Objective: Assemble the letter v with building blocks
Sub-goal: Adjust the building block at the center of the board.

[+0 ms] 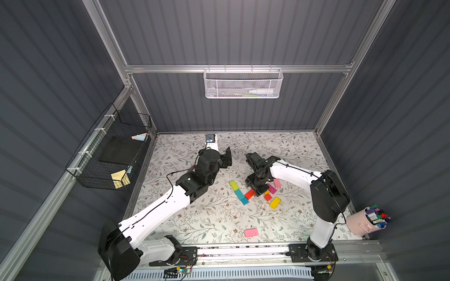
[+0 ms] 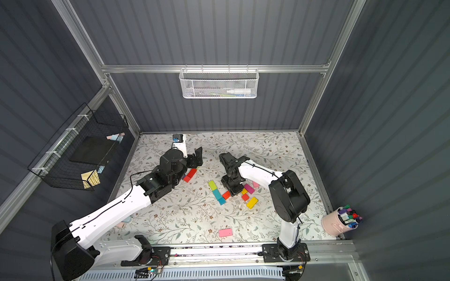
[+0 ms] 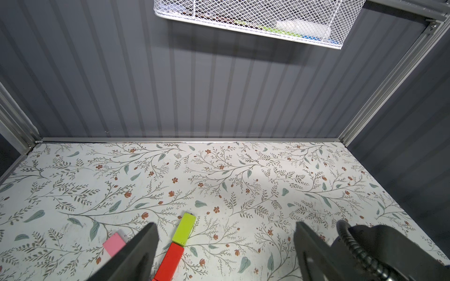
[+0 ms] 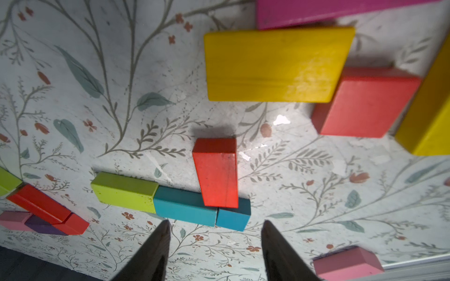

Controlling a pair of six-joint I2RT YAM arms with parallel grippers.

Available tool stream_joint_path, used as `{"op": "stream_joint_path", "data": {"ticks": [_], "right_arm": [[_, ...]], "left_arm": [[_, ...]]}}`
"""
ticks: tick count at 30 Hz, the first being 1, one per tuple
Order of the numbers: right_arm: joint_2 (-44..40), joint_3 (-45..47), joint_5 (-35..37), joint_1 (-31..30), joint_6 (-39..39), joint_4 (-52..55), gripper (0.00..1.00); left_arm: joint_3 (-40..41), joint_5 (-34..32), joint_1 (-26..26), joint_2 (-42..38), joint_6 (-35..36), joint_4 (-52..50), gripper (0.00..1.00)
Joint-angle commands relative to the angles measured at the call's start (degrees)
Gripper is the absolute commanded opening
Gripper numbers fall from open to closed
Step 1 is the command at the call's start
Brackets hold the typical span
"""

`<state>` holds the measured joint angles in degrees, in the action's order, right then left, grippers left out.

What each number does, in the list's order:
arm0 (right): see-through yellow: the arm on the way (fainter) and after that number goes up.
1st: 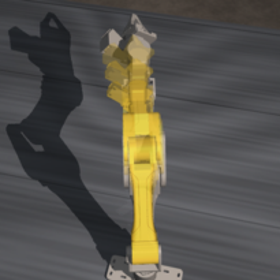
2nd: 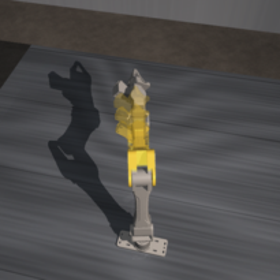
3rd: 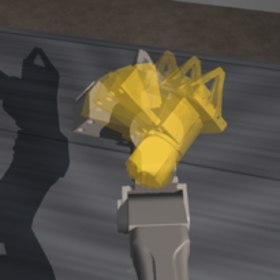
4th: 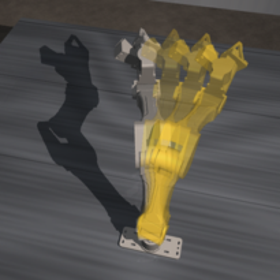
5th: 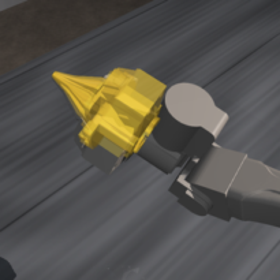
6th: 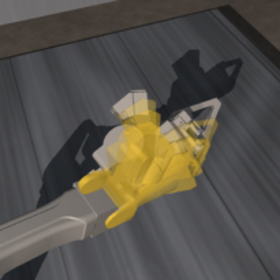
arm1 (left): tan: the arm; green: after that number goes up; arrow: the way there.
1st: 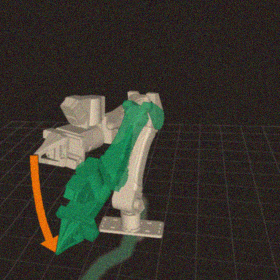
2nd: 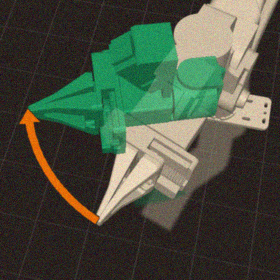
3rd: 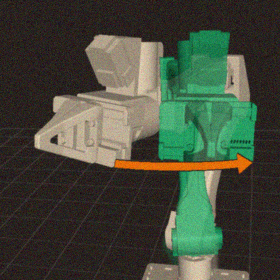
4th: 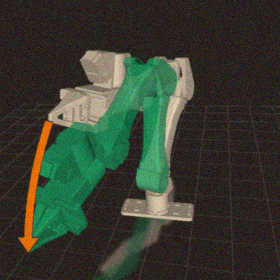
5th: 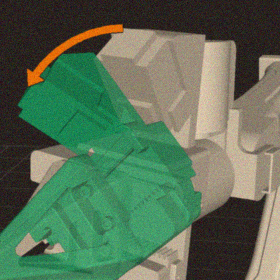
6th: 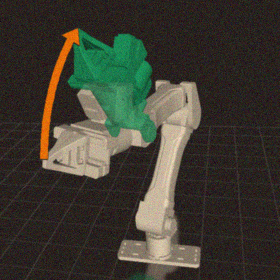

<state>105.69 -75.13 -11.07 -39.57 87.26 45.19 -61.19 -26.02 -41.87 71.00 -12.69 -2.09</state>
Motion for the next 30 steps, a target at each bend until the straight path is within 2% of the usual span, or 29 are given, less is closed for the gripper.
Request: {"op": "stream_joint_path", "data": {"ticks": [1,8,20,25,30], "right_arm": [[1.6,0.4,-0.9,0.2,4.7,0.7,0.58],[4.3,1.8,-1.8,1.8,4.0,-4.0,0.5],[5.9,3.2,-3.2,1.6,3.5,-6.5,0.5],[6.2,3.8,-2.9,1.5,3.3,-6.3,0.47],[5.6,6.4,-2.7,1.3,4.1,-6.9,0.32]], "left_arm": [[0.5,-1.3,0.4,0.4,-0.6,0.5,0.9],[0.3,-1.9,0.4,1.1,-0.5,-0.2,0.9],[0.5,-2.7,0.4,1.2,-0.5,-0.4,0.9],[0.5,-3.2,0.4,0.8,-0.6,-0.7,0.9],[0.6,-3.2,0.4,0.8,-0.5,-0.6,0.9]]}}
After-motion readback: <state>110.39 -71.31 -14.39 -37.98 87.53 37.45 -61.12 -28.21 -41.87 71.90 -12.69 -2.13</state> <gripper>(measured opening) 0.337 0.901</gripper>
